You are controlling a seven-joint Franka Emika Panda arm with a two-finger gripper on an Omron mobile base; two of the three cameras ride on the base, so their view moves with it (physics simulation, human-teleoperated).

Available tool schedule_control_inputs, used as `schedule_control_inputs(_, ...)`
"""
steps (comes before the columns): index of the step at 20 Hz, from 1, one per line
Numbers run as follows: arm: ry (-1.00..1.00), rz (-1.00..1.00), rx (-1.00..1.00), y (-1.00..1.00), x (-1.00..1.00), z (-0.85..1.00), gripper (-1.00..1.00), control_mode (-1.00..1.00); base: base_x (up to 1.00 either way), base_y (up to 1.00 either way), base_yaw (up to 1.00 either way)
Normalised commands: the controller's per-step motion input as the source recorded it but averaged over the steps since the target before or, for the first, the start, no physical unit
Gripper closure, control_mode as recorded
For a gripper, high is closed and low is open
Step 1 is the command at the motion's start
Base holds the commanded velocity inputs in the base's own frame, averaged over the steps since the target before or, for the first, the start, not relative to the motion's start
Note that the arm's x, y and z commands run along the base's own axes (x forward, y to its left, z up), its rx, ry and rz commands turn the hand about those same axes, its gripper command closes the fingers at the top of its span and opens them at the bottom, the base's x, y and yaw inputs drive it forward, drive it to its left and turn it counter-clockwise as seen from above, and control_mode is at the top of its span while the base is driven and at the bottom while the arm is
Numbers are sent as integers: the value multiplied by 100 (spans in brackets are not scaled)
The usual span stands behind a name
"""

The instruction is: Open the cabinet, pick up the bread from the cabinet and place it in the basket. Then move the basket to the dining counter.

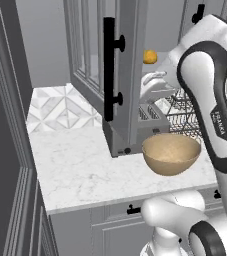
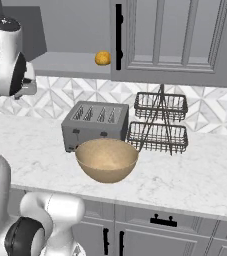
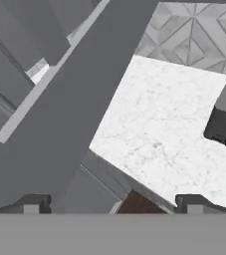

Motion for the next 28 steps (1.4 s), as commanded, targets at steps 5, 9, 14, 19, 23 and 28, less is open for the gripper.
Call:
schedule_control_inputs(5,-16,0,-14,51,0,0,-100,-100,0,0,0)
schedule_control_inputs(9,-12,-12,0,-78,0,0,-100,-100,0,0,0)
schedule_control_inputs(14,-13,-18,0,-100,14,0,-100,-100,0,0,0)
schedule_control_inputs(19,-19,-24,-2,-95,39,0,-100,-100,0,0,0)
schedule_control_inputs(23,-17,-32,-3,-69,59,10,-100,-100,0,0,0)
schedule_control_inputs(28,-10,-28,0,-72,45,54,-100,-100,0,0,0)
